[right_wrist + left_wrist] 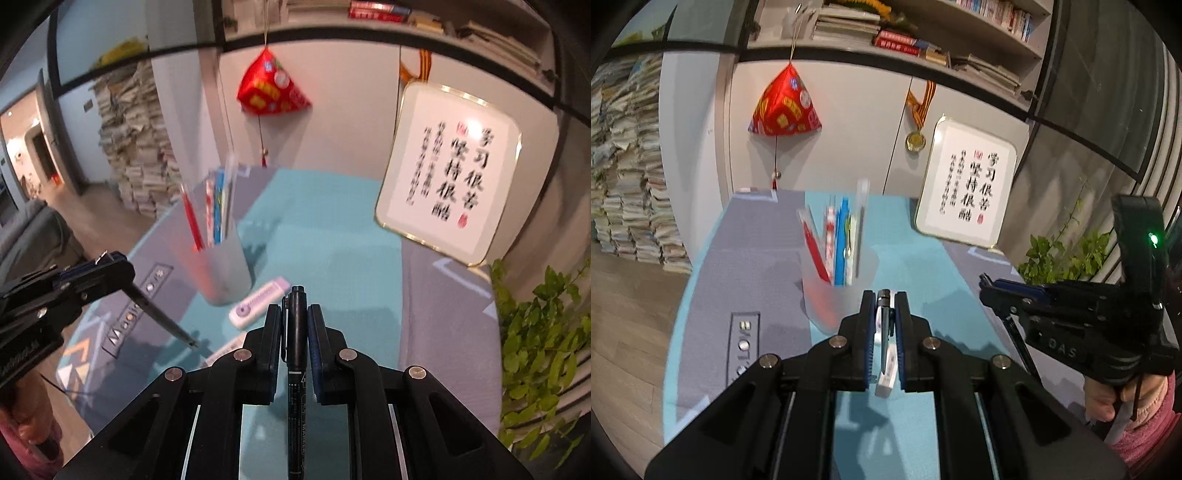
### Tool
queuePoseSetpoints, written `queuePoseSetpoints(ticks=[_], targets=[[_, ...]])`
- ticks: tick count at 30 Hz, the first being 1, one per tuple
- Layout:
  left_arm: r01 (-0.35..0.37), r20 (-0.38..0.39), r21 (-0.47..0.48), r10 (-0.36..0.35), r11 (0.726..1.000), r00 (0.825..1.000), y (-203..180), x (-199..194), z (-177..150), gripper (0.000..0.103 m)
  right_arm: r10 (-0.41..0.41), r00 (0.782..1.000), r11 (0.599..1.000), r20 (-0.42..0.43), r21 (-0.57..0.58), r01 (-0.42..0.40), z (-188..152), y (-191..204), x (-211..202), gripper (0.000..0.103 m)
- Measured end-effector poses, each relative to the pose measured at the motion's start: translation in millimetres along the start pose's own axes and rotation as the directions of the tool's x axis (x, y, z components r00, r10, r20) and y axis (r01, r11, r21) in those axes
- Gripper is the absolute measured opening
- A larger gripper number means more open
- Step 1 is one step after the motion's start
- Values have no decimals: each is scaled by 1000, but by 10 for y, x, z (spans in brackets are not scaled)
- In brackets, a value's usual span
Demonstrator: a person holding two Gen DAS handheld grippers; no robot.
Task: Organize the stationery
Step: 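Carry the silver pen into the cup and open the left tool while the right tool holds the marker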
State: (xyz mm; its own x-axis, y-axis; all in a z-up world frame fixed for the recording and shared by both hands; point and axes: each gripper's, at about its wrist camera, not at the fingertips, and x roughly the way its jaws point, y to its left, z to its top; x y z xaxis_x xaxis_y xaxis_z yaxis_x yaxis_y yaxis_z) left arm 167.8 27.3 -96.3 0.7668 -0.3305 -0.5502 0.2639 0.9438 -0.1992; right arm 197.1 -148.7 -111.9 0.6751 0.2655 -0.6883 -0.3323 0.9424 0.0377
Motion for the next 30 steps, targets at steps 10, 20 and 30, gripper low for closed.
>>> queuePoseSetpoints(ticks=[10,20,30], targets=[[-74,123,26,70,997,990,39,-153,499,8,12,1000,999,11,41,-12,-47,16,-4,15],[-89,94,-28,92,996,991,198,138,621,8,9,1000,997,24,82,-11,-70,-74,-59,15],[-111,-53,-10,111,994,992,179,671,409,8,10,1000,995,26,103,-12,-102,-104,-98,15]])
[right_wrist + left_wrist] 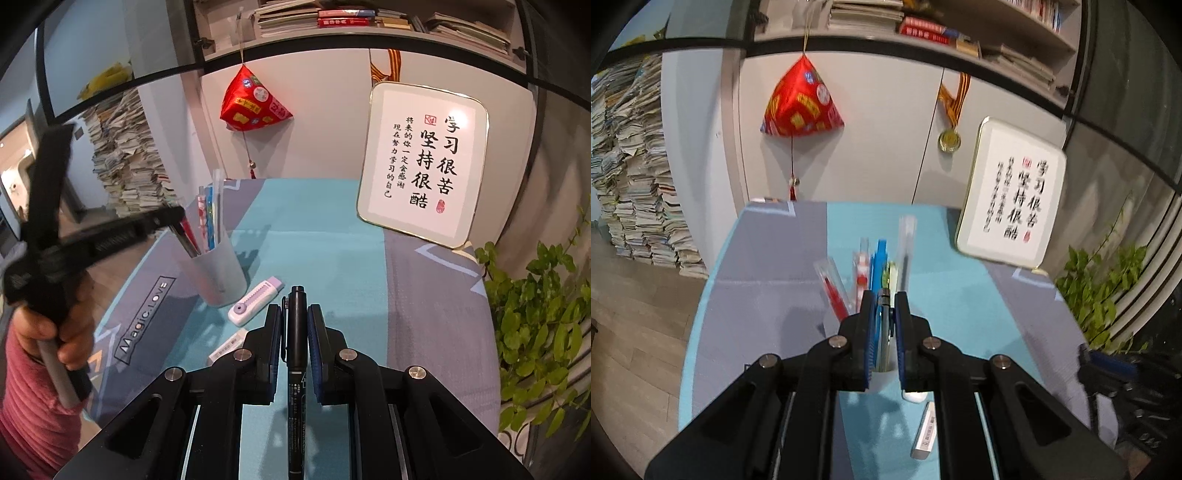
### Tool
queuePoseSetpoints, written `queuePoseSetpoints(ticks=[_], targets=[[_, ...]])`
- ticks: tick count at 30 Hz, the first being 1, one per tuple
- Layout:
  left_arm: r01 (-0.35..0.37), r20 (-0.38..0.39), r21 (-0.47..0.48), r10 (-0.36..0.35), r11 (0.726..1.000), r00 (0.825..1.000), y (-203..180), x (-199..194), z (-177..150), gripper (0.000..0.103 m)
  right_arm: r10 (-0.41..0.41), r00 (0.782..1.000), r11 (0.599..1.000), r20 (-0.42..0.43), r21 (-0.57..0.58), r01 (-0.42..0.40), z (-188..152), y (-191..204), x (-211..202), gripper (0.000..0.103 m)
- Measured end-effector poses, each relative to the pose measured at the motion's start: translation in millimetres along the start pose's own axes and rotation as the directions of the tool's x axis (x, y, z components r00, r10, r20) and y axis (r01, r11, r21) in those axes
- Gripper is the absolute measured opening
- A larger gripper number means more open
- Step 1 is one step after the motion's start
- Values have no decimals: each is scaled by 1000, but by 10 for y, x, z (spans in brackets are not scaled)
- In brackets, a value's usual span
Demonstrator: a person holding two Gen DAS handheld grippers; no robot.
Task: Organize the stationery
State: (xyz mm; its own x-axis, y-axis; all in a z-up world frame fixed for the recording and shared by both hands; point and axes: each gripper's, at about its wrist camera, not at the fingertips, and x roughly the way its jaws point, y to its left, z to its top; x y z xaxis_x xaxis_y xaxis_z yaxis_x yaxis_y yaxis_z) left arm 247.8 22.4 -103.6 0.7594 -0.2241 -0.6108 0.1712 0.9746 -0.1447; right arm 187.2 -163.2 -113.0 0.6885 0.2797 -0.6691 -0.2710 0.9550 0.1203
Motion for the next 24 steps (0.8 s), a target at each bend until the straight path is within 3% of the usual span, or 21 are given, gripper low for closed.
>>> queuePoseSetpoints(ticks=[12,17,24], targets=[[3,-28,-5,-3,1000,1000,38,47,-67,9,7,1000,1000,-2,15,-7,-7,1,-4,15],[3,9,-17,-3,1000,1000,79,-63,-87,32,6,1000,1000,3,12,-6,26,45,-8,15],[-8,75,-81,14,997,997,298,-337,-215,37,21,1000,1000,17,5,-21,125,167,-6,15]])
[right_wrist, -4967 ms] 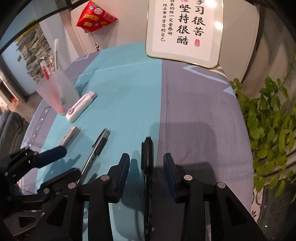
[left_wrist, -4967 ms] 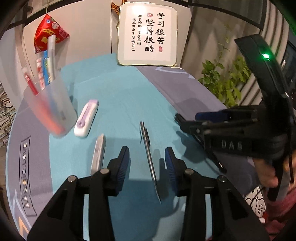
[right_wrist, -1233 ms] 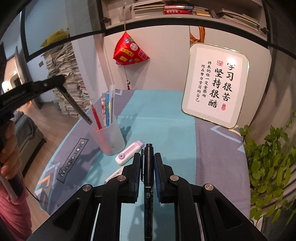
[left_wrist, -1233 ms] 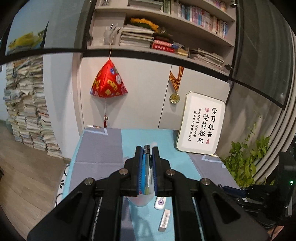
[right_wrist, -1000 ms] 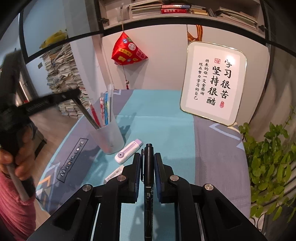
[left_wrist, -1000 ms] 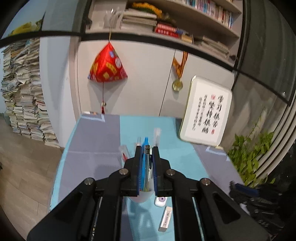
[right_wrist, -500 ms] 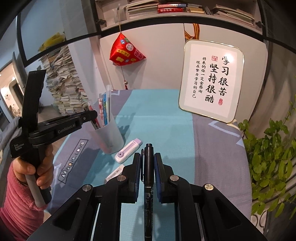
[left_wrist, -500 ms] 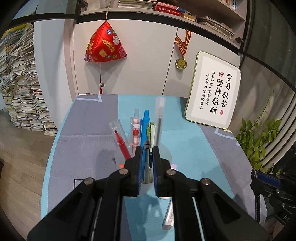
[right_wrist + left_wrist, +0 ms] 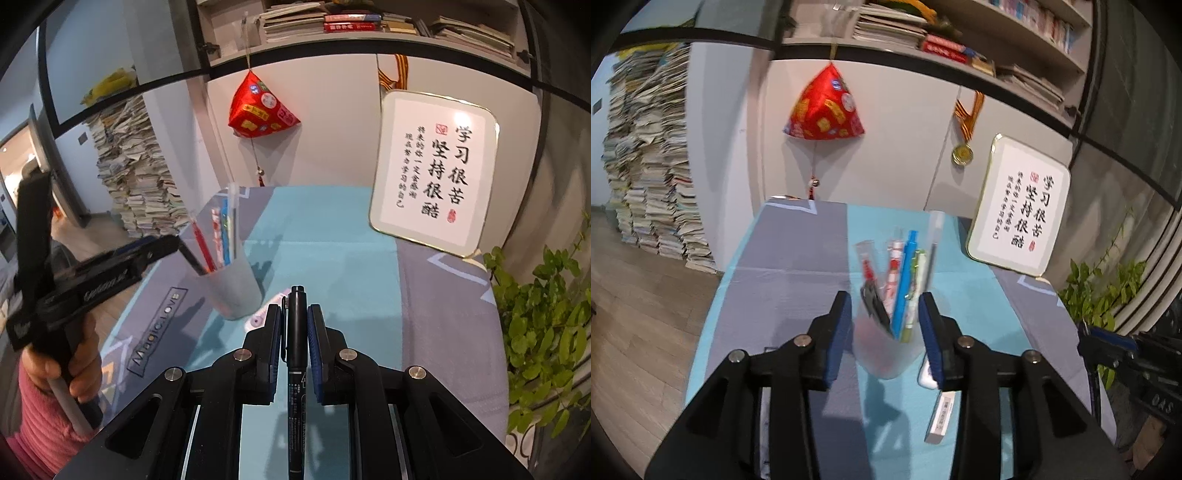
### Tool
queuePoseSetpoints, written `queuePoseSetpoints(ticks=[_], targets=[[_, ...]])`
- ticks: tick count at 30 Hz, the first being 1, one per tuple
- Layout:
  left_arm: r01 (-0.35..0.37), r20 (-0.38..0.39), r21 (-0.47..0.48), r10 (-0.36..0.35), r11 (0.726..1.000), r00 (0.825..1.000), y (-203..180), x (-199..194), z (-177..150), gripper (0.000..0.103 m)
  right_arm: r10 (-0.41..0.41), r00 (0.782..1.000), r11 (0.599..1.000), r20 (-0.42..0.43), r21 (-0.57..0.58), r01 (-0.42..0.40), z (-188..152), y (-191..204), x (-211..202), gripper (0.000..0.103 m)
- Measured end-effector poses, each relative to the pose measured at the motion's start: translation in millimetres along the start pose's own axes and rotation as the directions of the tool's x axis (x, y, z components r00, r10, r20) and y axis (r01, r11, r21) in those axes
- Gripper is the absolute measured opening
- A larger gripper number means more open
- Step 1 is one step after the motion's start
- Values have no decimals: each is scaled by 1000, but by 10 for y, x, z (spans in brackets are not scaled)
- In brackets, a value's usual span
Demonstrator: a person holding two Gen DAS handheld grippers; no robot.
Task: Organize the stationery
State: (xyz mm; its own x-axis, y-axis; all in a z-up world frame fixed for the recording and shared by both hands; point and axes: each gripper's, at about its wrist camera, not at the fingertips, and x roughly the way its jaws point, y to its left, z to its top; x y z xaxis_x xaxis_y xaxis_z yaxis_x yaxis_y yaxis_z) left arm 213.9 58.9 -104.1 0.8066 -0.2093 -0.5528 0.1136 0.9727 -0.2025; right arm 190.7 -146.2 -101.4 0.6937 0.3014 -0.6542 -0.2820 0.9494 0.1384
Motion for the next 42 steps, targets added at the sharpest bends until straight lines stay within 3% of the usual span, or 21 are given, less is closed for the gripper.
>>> queuePoseSetpoints(ticks=[12,16,19,21,23,25,28,33,39,42], targets=[[-60,12,-98,61,993,998,444,-281,-407,39,53,996,998,79,-34,-50,518,511,178,15],[-69,11,-115,71,991,997,548,-320,-465,39,53,990,997,127,-55,-46,745,708,213,6],[-60,5,-134,61,989,998,627,-303,-486,39,59,989,994,139,-96,-45,823,808,216,5],[-52,-8,-142,51,989,999,662,-275,-516,39,41,994,985,98,-171,-23,742,835,300,5],[-35,-22,-140,32,990,999,672,-243,-556,39,-7,1000,981,-10,-194,5,585,767,519,6],[-22,-45,-131,16,991,999,644,-148,-582,39,-25,991,994,-131,-111,10,460,586,798,6],[14,-81,-101,-22,995,996,545,-35,-614,39,6,974,1000,-227,31,2,346,341,1054,6],[132,-138,11,-129,991,982,187,157,-712,37,-31,970,999,-242,25,38,222,265,1071,6],[183,-205,53,-169,982,964,-53,404,-788,35,-21,969,999,-246,39,31,85,186,989,6],[186,-212,66,-168,980,963,-129,497,-767,21,-23,968,998,-251,54,38,36,113,994,6]])
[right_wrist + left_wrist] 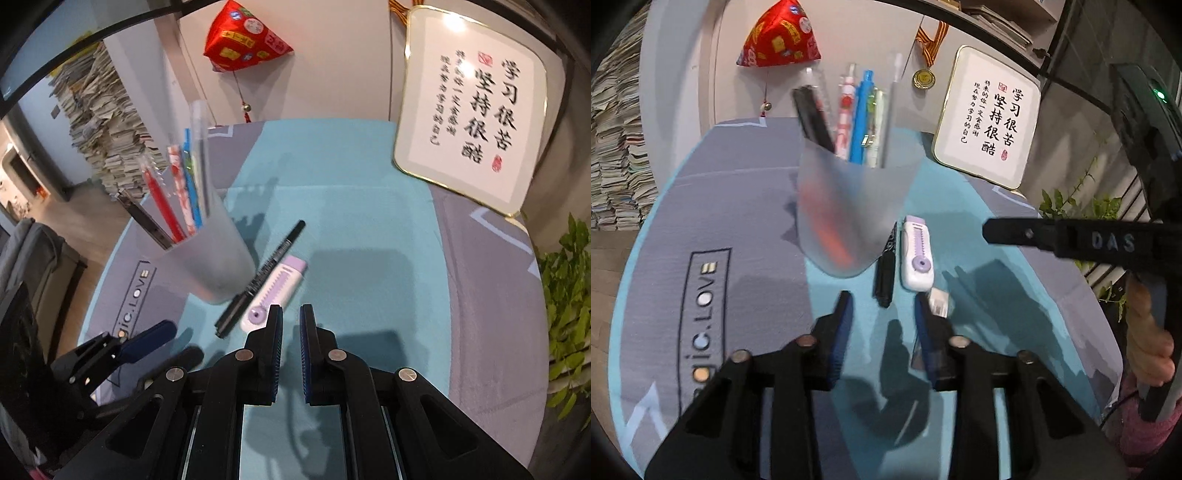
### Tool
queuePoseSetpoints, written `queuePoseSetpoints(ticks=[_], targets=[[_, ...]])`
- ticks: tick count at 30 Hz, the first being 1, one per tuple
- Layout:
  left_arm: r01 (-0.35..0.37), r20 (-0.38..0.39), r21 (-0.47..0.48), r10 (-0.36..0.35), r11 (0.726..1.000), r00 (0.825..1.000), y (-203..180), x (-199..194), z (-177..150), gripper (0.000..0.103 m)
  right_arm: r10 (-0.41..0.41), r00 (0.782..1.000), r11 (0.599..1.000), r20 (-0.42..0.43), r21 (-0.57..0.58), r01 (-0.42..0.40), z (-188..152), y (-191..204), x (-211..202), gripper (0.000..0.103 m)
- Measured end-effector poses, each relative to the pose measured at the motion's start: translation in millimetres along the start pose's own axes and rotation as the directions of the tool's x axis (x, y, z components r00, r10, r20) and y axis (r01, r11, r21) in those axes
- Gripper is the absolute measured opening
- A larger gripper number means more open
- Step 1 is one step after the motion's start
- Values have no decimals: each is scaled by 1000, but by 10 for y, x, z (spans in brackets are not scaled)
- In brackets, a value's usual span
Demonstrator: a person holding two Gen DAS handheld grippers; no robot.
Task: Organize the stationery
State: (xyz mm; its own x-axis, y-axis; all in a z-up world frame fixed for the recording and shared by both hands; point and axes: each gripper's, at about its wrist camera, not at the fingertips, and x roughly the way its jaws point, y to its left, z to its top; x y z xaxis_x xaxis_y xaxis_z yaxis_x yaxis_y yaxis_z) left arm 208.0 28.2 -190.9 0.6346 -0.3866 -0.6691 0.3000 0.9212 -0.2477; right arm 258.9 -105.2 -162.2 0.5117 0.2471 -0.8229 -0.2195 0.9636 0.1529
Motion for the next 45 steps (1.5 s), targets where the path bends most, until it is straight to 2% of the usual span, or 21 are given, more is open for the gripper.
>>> queuePoseSetpoints(ticks=[2,8,10,11,14,18,21,24,28,33,37,41,45], targets=[[-21,-13,24,21,999,1000,-42,77,21,12,8,1000,1000,-5,22,-8,-36,-69,6,6],[-24,-67,45,27,999,997,-94,304,75,12,26,1000,999,-5,37,-26,-100,-175,-19,6],[-25,-78,47,29,999,997,-122,358,94,6,31,999,998,-7,47,-30,-120,-221,-13,6],[-13,-84,46,17,999,996,-155,372,105,4,34,999,998,-8,53,-33,-129,-244,-9,6],[83,-121,49,-76,995,990,-318,408,92,1,42,999,997,-15,73,-41,-163,-321,11,6],[141,-164,150,-116,979,980,-703,414,-39,3,51,998,995,-26,92,-49,-197,-408,11,6],[148,-155,178,-121,973,980,-778,285,-146,5,84,996,995,-34,62,-82,-227,-387,-14,6],[111,-111,137,-96,984,989,-609,114,-169,6,130,989,991,-63,5,-130,-274,-281,35,6],[1,-58,35,1,999,998,-166,-71,-162,5,178,982,982,-64,-50,-181,-346,-111,108,6],[-89,-22,-84,87,993,996,300,-244,-181,4,188,980,969,-58,-153,-195,-384,222,203,6],[-97,4,-133,99,986,995,465,-352,-177,4,161,983,969,-91,-177,-175,-348,362,347,6],[-85,7,-148,87,985,996,519,-341,-198,4,52,996,980,-74,-186,-65,-290,381,452,6],[-60,-3,-168,61,984,998,537,-251,-202,5,20,995,983,-98,-178,-38,-267,321,504,6]])
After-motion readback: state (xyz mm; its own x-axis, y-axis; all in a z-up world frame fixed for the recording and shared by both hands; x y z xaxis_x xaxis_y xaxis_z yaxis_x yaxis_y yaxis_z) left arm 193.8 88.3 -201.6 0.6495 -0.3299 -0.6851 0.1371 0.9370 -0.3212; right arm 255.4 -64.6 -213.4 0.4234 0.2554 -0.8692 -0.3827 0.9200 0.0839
